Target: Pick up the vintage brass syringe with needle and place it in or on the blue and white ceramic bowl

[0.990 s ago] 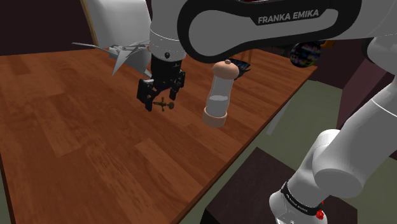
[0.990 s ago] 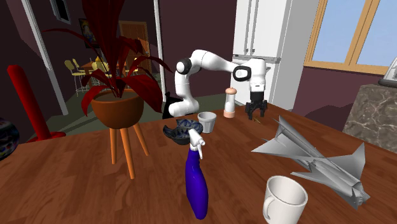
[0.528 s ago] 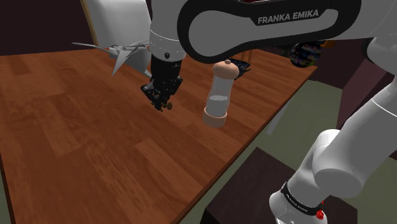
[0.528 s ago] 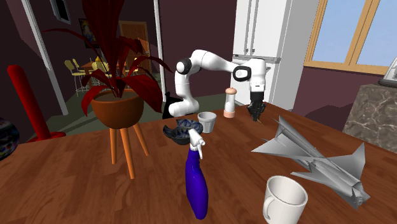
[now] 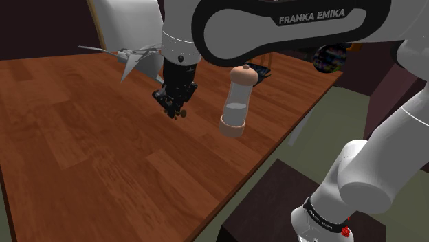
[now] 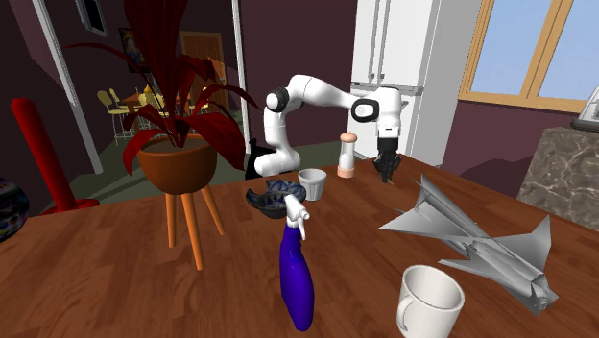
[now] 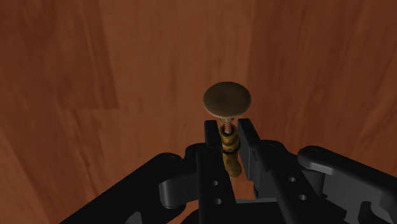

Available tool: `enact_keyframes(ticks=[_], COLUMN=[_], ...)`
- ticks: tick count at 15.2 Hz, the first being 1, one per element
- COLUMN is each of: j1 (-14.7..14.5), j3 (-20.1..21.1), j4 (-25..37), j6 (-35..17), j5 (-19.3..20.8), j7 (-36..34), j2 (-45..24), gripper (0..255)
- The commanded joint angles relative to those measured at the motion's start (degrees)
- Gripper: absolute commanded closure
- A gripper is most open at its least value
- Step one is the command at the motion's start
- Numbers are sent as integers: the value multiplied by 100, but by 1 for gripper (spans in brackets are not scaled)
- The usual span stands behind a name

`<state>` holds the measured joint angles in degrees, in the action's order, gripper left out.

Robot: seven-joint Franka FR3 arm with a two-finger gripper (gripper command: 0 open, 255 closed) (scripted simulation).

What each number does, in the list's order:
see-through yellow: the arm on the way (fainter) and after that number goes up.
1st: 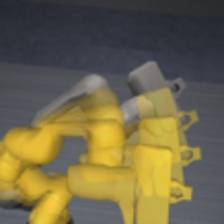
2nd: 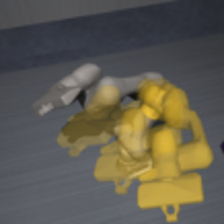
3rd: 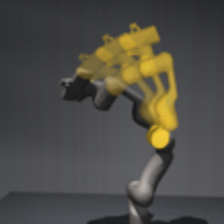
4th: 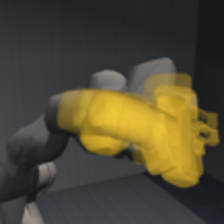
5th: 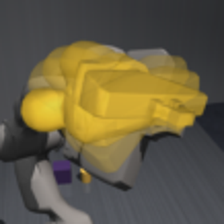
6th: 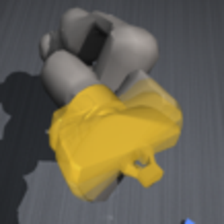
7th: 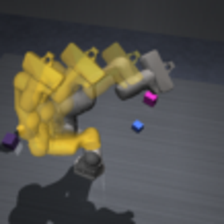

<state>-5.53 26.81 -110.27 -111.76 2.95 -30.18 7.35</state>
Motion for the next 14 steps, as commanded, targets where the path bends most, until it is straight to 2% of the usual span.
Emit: enact_keyframes(ticks=[1, 14], j1=[-1, 9], j3=[1, 7], j4=[114, 1232], j6=[117, 1132], j5=[-4, 33], j7=[6, 54], j2=[2, -111], gripper=[255, 255])
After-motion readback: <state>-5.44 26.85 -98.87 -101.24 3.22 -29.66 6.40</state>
